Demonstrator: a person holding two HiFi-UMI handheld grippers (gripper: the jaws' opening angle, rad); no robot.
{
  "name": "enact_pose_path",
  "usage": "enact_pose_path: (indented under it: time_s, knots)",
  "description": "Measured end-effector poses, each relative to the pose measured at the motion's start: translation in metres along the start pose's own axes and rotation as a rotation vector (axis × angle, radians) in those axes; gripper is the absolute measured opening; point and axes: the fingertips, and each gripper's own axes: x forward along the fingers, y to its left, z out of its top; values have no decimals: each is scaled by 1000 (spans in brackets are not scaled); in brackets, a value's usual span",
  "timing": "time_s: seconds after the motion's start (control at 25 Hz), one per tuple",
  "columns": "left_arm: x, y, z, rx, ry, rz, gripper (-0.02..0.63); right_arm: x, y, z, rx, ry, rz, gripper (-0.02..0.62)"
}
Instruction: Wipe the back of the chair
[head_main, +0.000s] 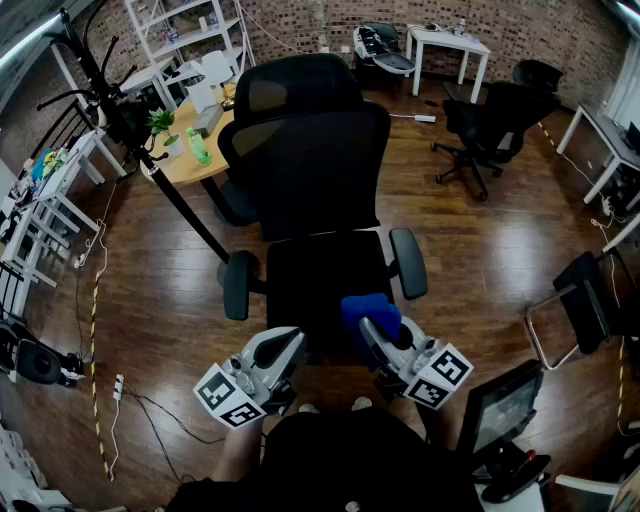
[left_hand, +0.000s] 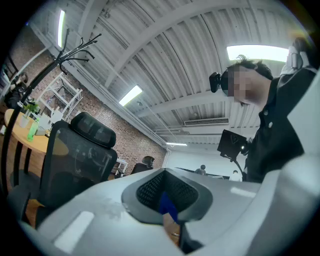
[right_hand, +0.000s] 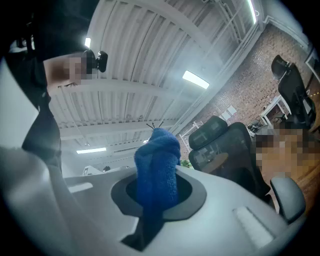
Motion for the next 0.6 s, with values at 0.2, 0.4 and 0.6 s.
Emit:
enact_pose_path:
  time_s: [0.2,0.4,0.6]
  knots:
    - [11,11,-12,-21,27,-2,3,2,-19,-2,16,2,-14,29]
    - [19,38,-4,-35,11,-37,3,26,-34,-6,-2,26,-38,29]
    - [22,90,8,-64,-20,-93,3,76,-48,-4,-76,37,-70,29]
